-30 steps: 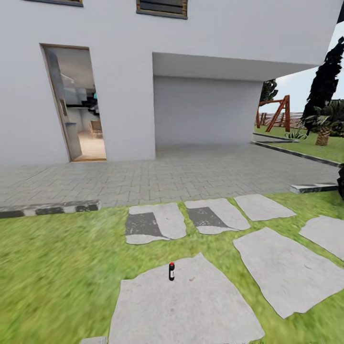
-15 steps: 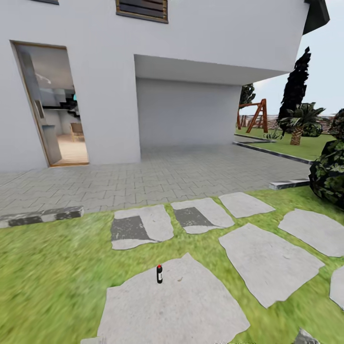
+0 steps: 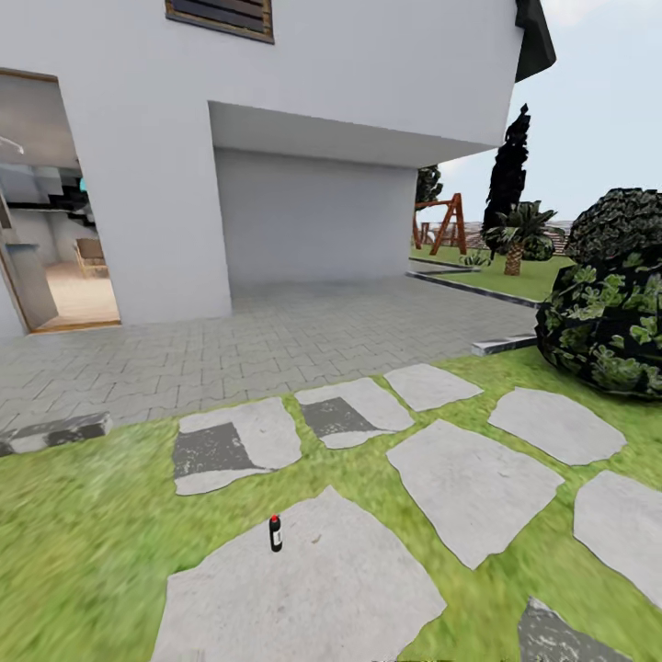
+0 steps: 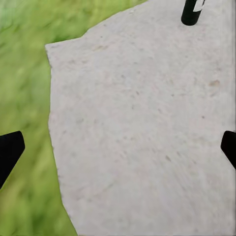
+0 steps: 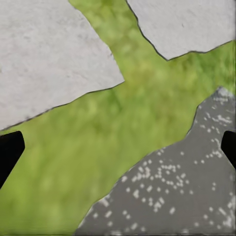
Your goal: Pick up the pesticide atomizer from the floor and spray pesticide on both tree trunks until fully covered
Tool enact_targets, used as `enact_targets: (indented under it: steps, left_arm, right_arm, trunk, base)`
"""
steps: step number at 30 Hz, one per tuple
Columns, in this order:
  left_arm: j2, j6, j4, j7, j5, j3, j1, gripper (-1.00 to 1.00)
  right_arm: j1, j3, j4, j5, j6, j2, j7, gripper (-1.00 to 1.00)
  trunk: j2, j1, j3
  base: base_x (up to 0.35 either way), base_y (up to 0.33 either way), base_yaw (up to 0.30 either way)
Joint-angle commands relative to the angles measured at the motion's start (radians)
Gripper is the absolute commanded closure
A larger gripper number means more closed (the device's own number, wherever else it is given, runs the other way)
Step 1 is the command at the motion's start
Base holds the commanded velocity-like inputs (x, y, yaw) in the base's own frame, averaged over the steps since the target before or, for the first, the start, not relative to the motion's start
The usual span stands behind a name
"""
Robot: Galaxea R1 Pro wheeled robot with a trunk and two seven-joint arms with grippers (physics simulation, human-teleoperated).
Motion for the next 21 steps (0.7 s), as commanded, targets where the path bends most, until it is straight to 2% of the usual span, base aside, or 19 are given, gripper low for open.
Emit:
enact_targets:
  steps: [1,10,21]
  left_arm:
    - [0.0,0.0,0.0,0.0,0.0,0.0,0.0,-1.0]
    - [0.0,0.0,-0.001,-0.001,0.0,0.0,0.0,-1.0]
    - [0.0,0.0,-0.001,-0.001,0.0,0.0,0.0,-1.0]
  right_arm:
    - [0.0,0.0,0.0,0.0,0.0,0.0,0.0,-1.0]
    - [0.0,0.0,0.0,0.0,0.0,0.0,0.0,-1.0]
    - [0.0,0.005,-0.006,-0.002,-0.002,0.002,0.001,-1.0]
  trunk:
    - [0.0,0.0,0.0]
    - [0.0,0.0,0.0]
    - [0.0,0.0,0.0]
  base:
    - [0.0,0.0,-0.297]
    - [0.0,0.009,-0.296]
    - [0.0,0.265,-0.057]
